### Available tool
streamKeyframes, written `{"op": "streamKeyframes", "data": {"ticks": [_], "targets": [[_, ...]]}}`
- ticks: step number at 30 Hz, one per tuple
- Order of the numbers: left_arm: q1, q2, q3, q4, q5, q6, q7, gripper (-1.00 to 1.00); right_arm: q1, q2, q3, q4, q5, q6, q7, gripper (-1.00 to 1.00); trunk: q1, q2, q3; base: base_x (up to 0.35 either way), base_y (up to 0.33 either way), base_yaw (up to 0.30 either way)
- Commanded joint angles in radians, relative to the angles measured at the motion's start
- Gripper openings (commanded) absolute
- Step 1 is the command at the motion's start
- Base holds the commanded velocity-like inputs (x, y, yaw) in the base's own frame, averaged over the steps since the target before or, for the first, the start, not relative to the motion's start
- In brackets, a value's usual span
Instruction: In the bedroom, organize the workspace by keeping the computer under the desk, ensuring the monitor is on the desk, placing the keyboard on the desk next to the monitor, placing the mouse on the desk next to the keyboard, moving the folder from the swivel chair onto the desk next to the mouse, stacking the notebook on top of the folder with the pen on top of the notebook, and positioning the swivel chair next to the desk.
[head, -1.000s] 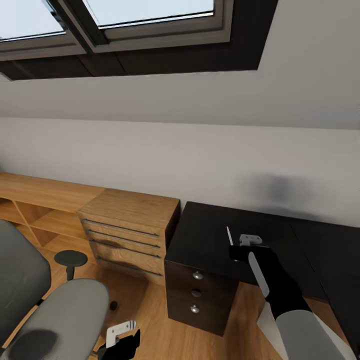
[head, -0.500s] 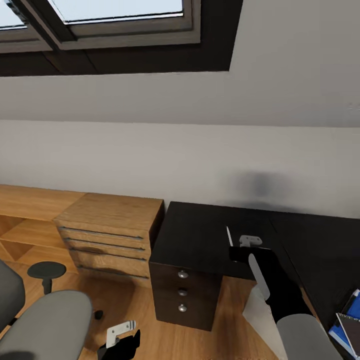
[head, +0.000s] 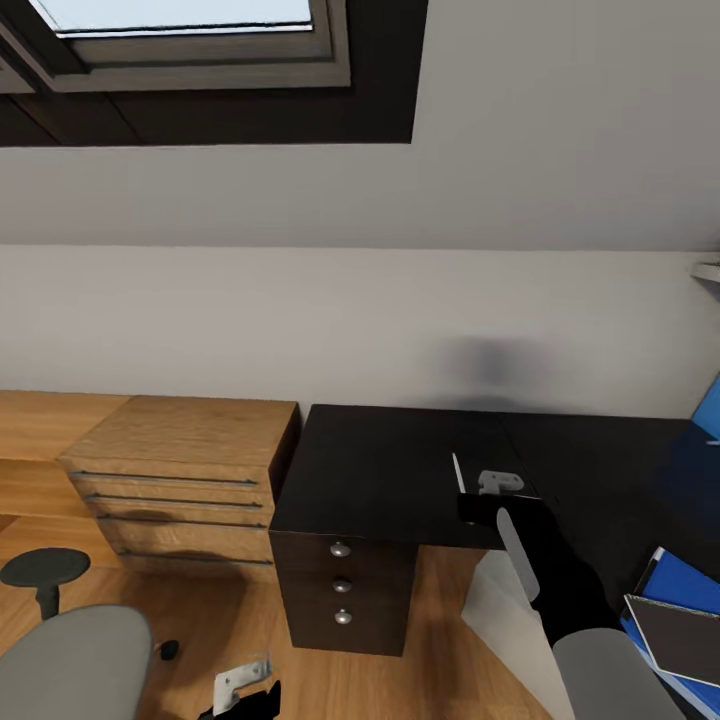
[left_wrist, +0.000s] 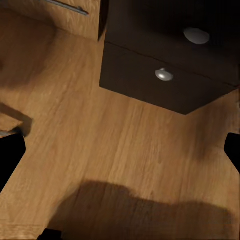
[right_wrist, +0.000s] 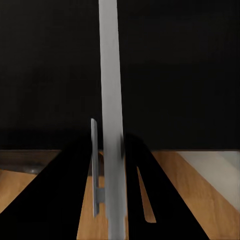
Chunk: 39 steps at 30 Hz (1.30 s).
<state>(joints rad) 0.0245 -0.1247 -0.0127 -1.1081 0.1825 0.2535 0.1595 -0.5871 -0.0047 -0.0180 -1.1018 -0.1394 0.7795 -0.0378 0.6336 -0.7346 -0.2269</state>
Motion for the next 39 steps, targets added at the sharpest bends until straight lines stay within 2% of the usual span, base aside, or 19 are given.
{"op": "streamKeyframes", "data": {"ticks": [1, 4, 6, 11, 16, 21, 25, 36, 39], "targets": [[0.000, 0.003, 0.001, 0.046, 0.010, 0.000, 0.005, 1.00, 0.000, 0.000, 0.000, -0.001, -0.009, 0.006, -0.004, -1.00, 0.000, -0.001, -0.001, 0.000, 0.000, -0.012], [0.000, 0.009, 0.001, 0.077, 0.010, -0.003, 0.004, 1.00, 0.000, 0.001, 0.000, -0.001, -0.009, 0.007, -0.004, -1.00, 0.000, -0.001, -0.001, 0.000, 0.000, -0.008], [0.000, 0.027, 0.002, 0.113, 0.012, -0.005, 0.003, 1.00, 0.000, 0.001, 0.000, -0.001, -0.010, 0.007, -0.004, -1.00, 0.000, -0.001, -0.001, 0.000, 0.000, -0.002], [0.000, 0.031, 0.003, 0.166, 0.011, -0.026, 0.007, 1.00, 0.000, 0.000, 0.000, -0.001, -0.010, 0.007, -0.004, -1.00, 0.000, -0.001, -0.001, 0.000, 0.000, -0.004], [0.000, 0.036, 0.005, 0.188, 0.012, -0.101, 0.007, 1.00, 0.000, 0.001, 0.000, -0.001, -0.010, 0.007, -0.004, -1.00, 0.000, -0.001, -0.001, 0.000, 0.000, -0.118], [0.000, 0.052, 0.004, 0.195, 0.012, -0.188, 0.007, 1.00, 0.000, 0.001, 0.000, -0.001, -0.010, 0.003, -0.004, -1.00, 0.000, -0.001, -0.001, 0.000, 0.000, -0.225], [0.000, 0.057, 0.004, 0.198, 0.012, -0.215, 0.009, 1.00, 0.000, 0.001, 0.000, 0.000, -0.011, 0.002, -0.004, -1.00, 0.000, -0.001, -0.001, 0.000, 0.000, -0.252], [0.000, 0.061, 0.006, 0.220, 0.012, -0.228, 0.011, 1.00, 0.011, 0.004, 0.000, 0.000, -0.011, 0.003, -0.004, -1.00, 0.000, -0.001, -0.001, 0.000, 0.000, -0.262], [0.000, 0.065, 0.018, 0.222, 0.013, -0.229, 0.011, 1.00, 0.012, 0.004, 0.000, 0.001, -0.011, 0.005, -0.004, -1.00, 0.000, -0.001, -0.001, 0.000, 0.000, -0.264]]}}
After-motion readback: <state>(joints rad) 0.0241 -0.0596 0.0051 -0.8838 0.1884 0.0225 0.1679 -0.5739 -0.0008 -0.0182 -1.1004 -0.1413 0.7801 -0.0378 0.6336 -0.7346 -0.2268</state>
